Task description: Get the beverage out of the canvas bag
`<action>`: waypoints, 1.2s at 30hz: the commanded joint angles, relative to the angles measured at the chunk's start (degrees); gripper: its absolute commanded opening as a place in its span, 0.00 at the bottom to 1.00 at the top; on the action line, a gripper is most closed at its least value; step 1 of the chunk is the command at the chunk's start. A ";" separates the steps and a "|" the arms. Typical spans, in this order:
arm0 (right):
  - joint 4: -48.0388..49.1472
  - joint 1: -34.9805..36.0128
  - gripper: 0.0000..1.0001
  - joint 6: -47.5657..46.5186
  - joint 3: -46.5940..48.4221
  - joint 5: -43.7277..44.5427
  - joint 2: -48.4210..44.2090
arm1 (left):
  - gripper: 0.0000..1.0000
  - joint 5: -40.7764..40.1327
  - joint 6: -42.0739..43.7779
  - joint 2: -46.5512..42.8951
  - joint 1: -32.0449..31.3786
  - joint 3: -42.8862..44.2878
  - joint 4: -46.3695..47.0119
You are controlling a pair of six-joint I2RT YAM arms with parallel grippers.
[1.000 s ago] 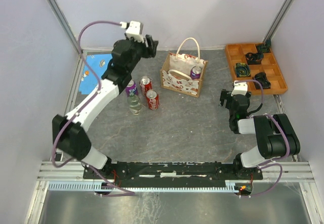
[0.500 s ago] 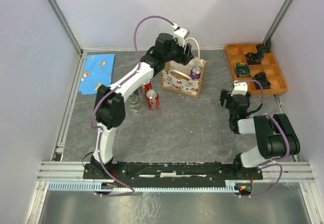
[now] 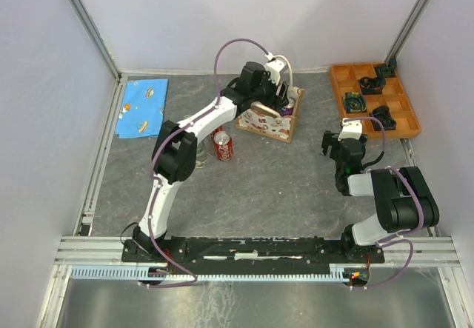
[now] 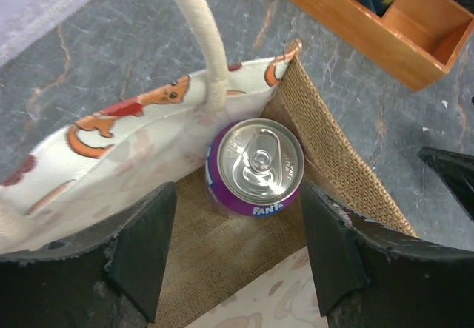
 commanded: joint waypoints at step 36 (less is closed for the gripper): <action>1.41 0.05 0.99 -0.76 1.65 -0.39 -0.01 | 0.57 -6.29 4.25 10.81 -2.85 9.31 1.03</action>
